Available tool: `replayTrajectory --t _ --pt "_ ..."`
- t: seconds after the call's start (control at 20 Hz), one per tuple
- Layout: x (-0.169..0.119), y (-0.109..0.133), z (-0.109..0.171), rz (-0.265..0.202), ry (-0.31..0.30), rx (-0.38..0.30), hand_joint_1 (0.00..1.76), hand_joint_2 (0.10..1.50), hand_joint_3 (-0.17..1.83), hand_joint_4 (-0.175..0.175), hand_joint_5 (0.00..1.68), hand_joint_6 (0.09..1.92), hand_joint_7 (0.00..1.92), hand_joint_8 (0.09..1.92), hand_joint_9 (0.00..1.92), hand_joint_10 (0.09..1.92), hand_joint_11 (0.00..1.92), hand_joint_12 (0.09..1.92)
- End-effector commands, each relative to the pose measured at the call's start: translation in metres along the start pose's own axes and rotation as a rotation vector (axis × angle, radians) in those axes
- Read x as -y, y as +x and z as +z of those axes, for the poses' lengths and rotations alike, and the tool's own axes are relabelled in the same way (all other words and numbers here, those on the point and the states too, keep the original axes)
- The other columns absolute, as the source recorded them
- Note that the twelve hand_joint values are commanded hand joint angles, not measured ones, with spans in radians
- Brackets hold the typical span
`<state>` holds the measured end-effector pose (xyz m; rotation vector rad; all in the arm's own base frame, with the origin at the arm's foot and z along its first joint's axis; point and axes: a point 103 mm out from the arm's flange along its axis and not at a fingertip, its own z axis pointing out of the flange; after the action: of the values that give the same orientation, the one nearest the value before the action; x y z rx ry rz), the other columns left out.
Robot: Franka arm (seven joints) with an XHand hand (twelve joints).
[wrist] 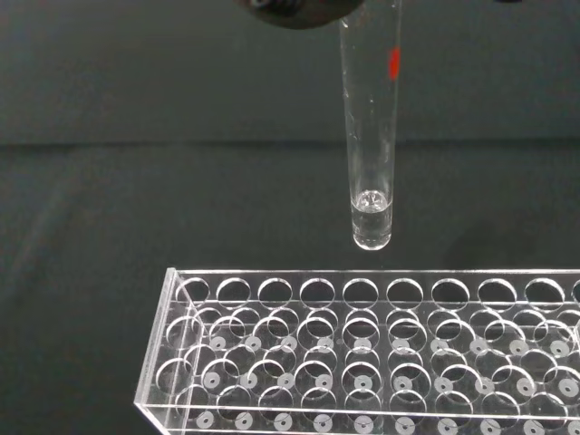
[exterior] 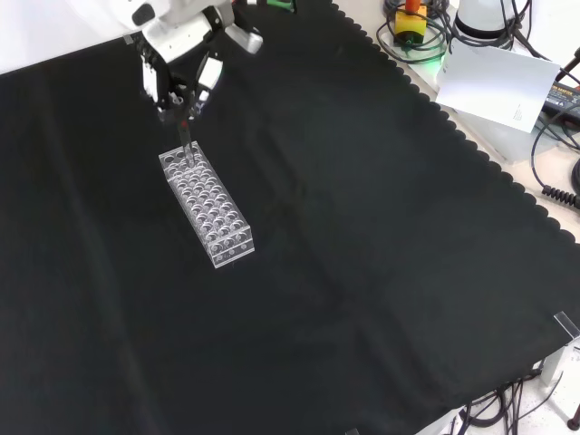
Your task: Shake the test tube.
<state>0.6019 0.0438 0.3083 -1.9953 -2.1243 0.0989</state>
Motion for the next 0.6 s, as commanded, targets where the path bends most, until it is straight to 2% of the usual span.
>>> replayTrajectory --t 0.05,0.35,0.6 --pt "0.018 -0.003 -0.015 -0.019 -0.026 -0.005 1.43 1.03 -0.17 -0.175 1.27 0.29 1.35 0.71 1.54 0.09 1.48 0.75" --pt "0.023 -0.003 -0.018 -0.032 -0.032 -0.022 1.43 1.03 -0.17 -0.175 1.27 0.29 1.35 0.71 1.54 0.09 1.48 0.75" --pt "0.03 0.02 -0.021 -0.048 -0.056 -0.034 1.43 1.03 -0.17 -0.175 1.27 0.29 1.35 0.71 1.54 0.09 1.48 0.75"
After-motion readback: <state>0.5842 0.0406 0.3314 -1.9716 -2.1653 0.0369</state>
